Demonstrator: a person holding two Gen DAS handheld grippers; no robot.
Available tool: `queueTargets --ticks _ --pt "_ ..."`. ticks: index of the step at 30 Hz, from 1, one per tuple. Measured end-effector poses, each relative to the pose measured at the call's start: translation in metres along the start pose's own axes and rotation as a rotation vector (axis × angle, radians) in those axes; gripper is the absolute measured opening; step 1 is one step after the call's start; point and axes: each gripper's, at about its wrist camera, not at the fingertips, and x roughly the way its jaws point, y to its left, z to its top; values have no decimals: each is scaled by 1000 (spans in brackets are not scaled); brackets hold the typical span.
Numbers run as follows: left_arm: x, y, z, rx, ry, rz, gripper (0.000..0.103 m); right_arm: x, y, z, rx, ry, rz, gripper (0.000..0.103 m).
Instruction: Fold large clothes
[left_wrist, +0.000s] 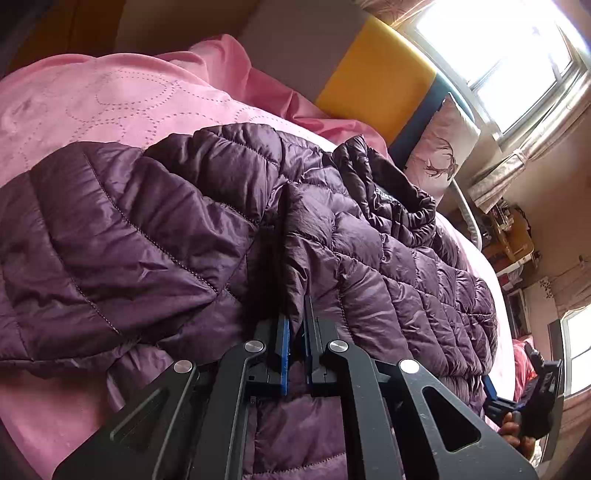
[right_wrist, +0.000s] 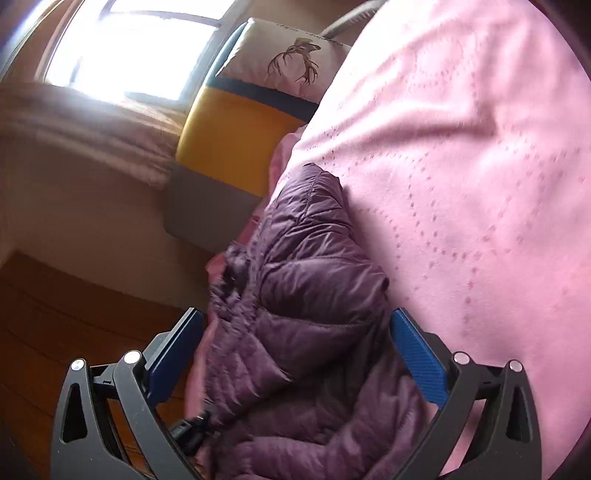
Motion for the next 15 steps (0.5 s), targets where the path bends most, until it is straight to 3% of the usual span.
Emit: queueTargets --ticks 3,4,9,15 --pt "-2 -1 3 5 -25 -8 5 -4 34 -17 -227 8 -120 98" --pt "-4 -3 4 15 -34 -6 5 -2 44 -19 -279 -3 -117 96" --pt "-7 -11 8 65 -51 14 5 42 81 -9 -467 3 -227 92" --pt "-2 -9 2 110 -64 87 5 125 58 5 -536 75 -459 83"
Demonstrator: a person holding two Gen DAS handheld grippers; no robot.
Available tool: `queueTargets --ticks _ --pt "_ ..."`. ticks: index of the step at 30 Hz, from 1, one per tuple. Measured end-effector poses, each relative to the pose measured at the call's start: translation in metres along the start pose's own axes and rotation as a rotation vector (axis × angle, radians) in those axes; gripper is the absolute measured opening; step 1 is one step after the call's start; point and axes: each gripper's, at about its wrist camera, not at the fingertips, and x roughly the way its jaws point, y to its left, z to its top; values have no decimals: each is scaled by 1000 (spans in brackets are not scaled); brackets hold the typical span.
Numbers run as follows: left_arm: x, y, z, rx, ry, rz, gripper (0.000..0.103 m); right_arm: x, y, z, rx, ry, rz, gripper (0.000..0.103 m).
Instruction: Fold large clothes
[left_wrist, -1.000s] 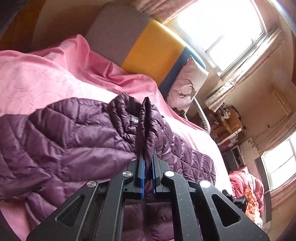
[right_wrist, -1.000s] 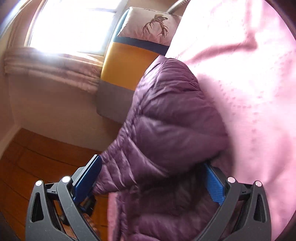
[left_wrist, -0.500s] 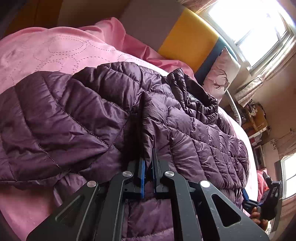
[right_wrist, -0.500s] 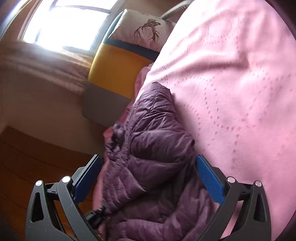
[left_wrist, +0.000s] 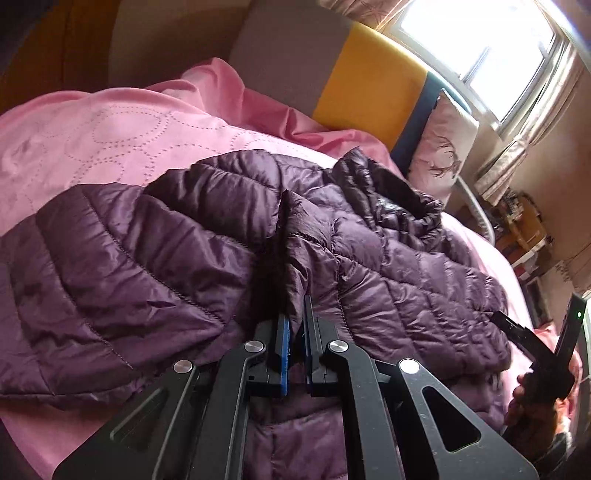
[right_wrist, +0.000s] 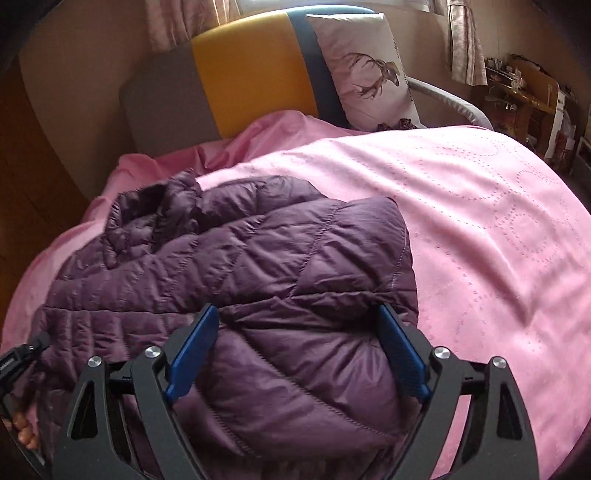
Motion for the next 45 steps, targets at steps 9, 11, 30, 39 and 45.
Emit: queueTargets --ticks 9,11,30,39,45 --pt "27 12 -14 -20 24 28 8 33 9 -14 -82 11 -114 89" --pt "16 9 -12 -22 10 44 11 32 7 -15 -73 9 -106 90" --pt "47 -30 19 105 22 20 18 24 122 -4 -310 -27 -17 97" --pt "66 -8 7 40 9 -44 18 58 117 -10 -296 21 -47 101" --pt "46 -12 12 27 27 -32 23 39 113 -10 -257 21 -32 101"
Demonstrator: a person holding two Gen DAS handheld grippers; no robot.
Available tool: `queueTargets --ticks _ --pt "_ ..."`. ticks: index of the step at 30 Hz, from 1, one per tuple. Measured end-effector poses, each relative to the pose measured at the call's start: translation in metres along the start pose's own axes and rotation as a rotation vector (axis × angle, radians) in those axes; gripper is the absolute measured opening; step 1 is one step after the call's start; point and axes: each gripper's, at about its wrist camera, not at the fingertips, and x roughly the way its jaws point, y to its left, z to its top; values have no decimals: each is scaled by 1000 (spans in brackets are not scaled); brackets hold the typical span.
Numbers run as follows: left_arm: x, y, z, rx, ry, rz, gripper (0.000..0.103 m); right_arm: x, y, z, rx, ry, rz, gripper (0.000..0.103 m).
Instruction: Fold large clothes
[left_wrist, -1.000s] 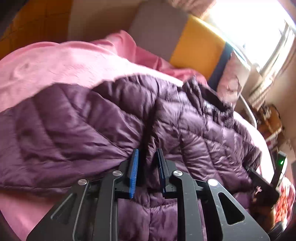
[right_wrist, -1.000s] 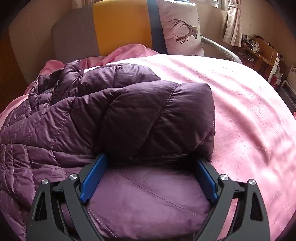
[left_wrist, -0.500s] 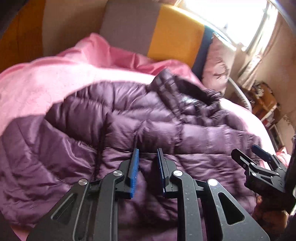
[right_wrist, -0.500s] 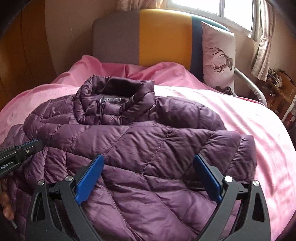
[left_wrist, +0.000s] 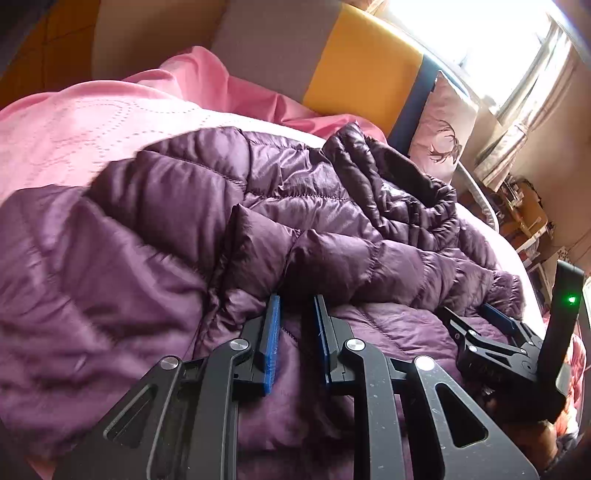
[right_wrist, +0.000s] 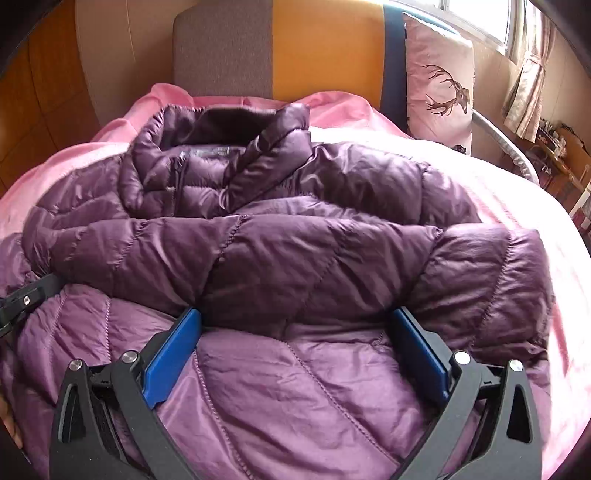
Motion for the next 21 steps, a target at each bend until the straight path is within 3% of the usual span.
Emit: queueTargets --ticks 1,2,3,8,12,21 --pt "-12 1 -3 -11 -16 -1 30 -9 -2 -3 17 -11 8 101" --pt "-21 2 -6 -21 -36 -1 50 -17 -2 -9 26 -24 19 101" --pt "-32 4 -11 -38 -62 3 61 -25 -2 -14 30 -37 27 101" --pt "-78 24 -39 -90 -120 39 63 -62 6 -43 28 -62 33 101" --pt "-111 67 -65 -220 -151 33 63 -80 17 -72 -6 -51 71 101" --pt "-191 193 -134 -557 -256 152 63 -78 43 -114 -54 -29 90 101"
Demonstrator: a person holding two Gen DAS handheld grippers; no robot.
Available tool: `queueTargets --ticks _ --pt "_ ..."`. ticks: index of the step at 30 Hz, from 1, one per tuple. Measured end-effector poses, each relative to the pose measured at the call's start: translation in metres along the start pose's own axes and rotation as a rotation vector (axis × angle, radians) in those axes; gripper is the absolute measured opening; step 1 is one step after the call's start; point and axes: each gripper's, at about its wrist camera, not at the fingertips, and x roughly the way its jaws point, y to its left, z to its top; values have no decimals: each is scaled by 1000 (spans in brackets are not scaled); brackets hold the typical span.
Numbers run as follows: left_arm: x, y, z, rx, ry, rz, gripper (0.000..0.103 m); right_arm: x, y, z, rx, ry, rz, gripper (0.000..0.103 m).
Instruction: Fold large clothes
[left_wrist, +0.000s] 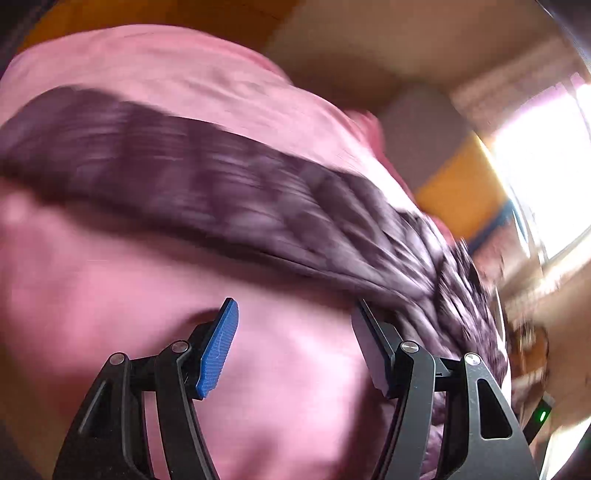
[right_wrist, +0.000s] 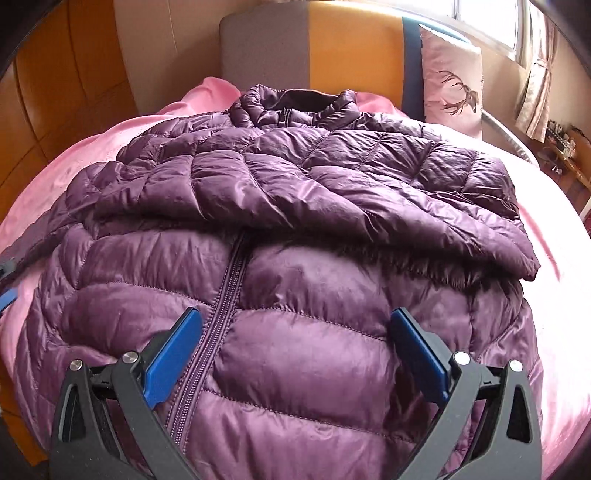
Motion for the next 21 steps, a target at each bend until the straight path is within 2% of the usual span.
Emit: queueTargets --ticks 3,6,10,13,15,18,21 --pt "-19 45 16 -116 -62 25 63 2 -3 -2 15 0 15 101" --pt "-32 91 32 -273 -113 26 60 4 -4 -4 24 -5 24 101" --pt "-33 135 53 -449 -139 7 45 5 -4 -4 20 -10 21 101" --pt "-27 149 64 -518 -143 -10 31 6 -5 -4 22 -10 23 101" --pt "-24 146 73 -513 -141 -5 13 6 -5 -4 24 -9 26 101" --pt "-32 123 85 -404 -166 7 10 7 -5 -4 24 -9 26 101" --pt "-42 74 97 -214 -201 -33 10 7 -5 -4 24 -8 26 101"
